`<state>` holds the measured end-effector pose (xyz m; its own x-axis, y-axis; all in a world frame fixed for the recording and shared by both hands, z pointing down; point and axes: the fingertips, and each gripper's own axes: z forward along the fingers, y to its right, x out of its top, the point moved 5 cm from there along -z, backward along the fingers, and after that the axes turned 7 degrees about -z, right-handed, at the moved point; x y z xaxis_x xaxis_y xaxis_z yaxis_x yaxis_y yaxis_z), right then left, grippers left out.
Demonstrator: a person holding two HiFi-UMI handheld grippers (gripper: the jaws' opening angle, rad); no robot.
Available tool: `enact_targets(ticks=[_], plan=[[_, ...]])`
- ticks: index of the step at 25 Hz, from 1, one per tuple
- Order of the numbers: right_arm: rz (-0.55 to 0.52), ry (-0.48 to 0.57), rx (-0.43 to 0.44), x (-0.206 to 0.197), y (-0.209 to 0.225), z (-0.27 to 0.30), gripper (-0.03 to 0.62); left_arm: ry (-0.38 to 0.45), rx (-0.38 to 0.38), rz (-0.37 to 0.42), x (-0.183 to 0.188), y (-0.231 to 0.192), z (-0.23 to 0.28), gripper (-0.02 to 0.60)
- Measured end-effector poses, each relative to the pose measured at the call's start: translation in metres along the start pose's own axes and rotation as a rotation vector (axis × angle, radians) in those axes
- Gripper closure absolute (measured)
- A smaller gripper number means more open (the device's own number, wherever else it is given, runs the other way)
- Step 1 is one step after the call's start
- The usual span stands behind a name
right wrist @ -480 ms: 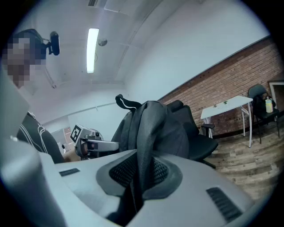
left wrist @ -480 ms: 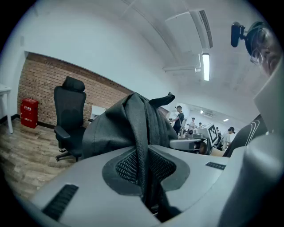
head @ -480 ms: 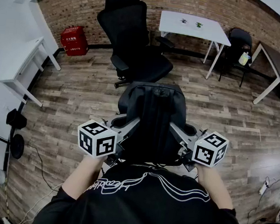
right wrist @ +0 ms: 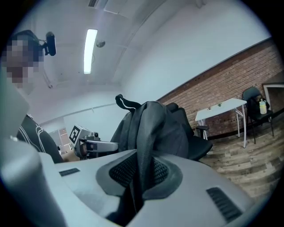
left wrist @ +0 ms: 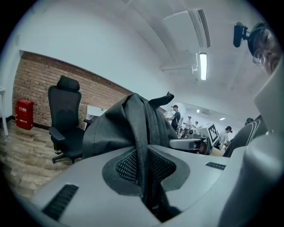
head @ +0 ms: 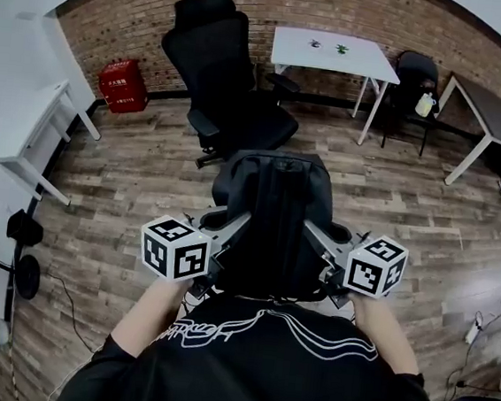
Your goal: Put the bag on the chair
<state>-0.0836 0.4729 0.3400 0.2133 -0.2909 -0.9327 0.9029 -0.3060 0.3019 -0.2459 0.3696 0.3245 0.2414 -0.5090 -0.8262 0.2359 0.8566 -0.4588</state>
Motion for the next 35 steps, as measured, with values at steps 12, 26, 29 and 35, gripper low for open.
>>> enact_targets(ticks=[12, 26, 29, 35], plan=[[0.03, 0.001, -0.029, 0.0, 0.027, 0.006, 0.559, -0.03, -0.032, -0.013, 0.005, -0.015, 0.025, 0.515], [0.102, -0.059, -0.047, 0.019, 0.122, 0.113, 0.559, -0.079, -0.03, -0.1, 0.054, -0.135, 0.097, 0.515], [0.123, -0.072, -0.059, 0.026, 0.151, 0.146, 0.559, -0.098, -0.03, -0.12, 0.072, -0.172, 0.12, 0.515], [0.147, -0.117, -0.086, 0.046, 0.206, 0.211, 0.559, -0.125, -0.045, -0.165, 0.108, -0.246, 0.163, 0.515]])
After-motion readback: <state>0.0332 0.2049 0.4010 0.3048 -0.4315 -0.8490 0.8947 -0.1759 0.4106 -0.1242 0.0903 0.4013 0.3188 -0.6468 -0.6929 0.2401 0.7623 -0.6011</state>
